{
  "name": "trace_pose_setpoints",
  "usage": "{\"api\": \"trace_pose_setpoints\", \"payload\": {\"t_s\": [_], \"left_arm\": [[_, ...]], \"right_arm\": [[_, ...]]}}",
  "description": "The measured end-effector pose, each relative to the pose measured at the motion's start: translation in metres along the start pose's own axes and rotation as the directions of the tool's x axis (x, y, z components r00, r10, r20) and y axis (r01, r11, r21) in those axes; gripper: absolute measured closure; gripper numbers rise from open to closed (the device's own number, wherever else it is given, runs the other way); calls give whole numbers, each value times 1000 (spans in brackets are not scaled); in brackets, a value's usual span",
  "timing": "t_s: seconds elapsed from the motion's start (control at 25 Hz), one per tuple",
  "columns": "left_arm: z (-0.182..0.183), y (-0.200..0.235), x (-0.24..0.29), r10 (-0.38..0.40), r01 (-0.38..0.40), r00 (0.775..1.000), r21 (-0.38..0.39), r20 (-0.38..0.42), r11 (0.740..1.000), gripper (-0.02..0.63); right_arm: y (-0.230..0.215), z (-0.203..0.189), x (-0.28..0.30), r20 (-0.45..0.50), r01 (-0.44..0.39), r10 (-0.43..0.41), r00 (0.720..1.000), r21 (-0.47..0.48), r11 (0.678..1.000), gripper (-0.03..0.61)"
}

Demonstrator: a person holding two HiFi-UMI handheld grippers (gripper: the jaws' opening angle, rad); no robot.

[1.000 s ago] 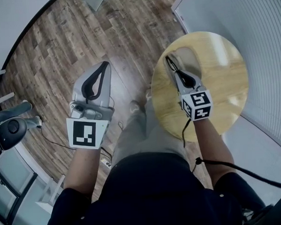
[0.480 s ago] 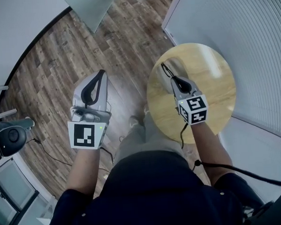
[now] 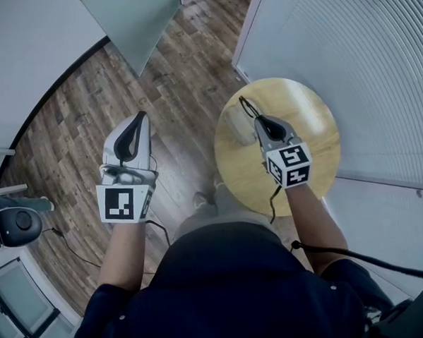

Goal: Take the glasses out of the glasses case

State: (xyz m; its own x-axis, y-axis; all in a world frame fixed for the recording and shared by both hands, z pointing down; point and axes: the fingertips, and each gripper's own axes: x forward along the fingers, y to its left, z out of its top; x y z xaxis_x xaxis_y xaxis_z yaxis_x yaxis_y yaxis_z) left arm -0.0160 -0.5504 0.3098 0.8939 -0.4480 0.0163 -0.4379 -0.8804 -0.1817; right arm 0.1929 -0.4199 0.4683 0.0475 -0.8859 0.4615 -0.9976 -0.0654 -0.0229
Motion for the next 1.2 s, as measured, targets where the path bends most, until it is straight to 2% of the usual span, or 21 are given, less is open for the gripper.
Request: {"api": "trace_pose_setpoints", "payload": {"t_s": [0.36, 0.6, 0.96, 1.2], "left_arm": [[46, -14, -18, 0, 0, 998, 2, 67, 1000, 609], [78, -7, -32, 25, -26, 993, 11, 116, 1000, 609], [122, 9, -46, 27, -29, 988, 9, 152, 1000, 609], [133, 12, -48, 29, -32, 984, 13, 174, 999, 609]], "right_arm": [[13, 45, -57, 80, -16, 18, 997, -25, 1000, 548], [21, 75, -82, 126, -34, 35, 991, -8, 999, 548], [16, 126, -122, 237, 1, 2, 971, -14, 1000, 548], [10, 142, -130, 271, 27, -22, 962, -14, 1000, 548]]}}
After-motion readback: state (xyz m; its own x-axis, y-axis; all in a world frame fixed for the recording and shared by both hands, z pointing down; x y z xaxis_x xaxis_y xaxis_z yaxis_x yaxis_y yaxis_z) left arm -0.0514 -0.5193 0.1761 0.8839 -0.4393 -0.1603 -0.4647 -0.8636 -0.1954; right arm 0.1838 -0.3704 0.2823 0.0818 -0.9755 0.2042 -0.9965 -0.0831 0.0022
